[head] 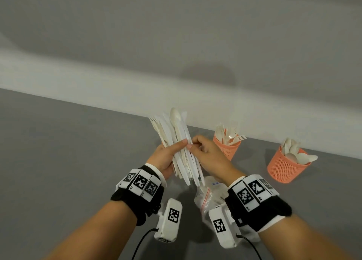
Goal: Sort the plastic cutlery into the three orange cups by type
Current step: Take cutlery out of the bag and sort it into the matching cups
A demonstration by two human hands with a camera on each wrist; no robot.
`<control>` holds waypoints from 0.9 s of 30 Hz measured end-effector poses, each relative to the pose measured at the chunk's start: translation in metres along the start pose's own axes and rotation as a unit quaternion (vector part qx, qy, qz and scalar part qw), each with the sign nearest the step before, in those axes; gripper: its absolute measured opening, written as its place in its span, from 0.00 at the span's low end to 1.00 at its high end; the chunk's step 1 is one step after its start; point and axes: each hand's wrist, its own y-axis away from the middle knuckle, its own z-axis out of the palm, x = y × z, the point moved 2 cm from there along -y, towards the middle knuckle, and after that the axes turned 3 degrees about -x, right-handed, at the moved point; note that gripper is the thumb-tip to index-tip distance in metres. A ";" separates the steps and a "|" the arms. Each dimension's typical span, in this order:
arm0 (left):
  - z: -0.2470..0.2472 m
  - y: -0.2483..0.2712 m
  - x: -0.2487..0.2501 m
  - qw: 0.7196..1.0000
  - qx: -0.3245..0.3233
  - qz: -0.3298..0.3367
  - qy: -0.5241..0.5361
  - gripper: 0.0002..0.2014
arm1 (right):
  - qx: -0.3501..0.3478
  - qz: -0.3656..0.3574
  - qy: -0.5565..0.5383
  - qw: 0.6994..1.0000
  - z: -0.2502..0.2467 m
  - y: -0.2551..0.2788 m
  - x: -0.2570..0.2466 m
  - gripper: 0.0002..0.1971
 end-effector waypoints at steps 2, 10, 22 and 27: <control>0.001 0.001 0.001 1.000 0.002 -0.001 -0.004 0.19 | 0.009 0.029 -0.026 0.999 0.000 0.000 0.002 0.10; -0.002 -0.001 0.003 1.000 -0.003 0.001 0.012 0.18 | 0.031 0.050 -0.091 0.994 -0.006 -0.001 -0.001 0.10; -0.003 -0.003 0.001 1.000 0.014 -0.001 -0.012 0.18 | -0.011 -0.010 0.129 0.992 0.003 -0.005 -0.002 0.03; -0.005 -0.004 0.004 1.000 0.013 0.001 0.020 0.22 | -0.033 0.013 0.153 0.988 -0.002 -0.006 -0.007 0.05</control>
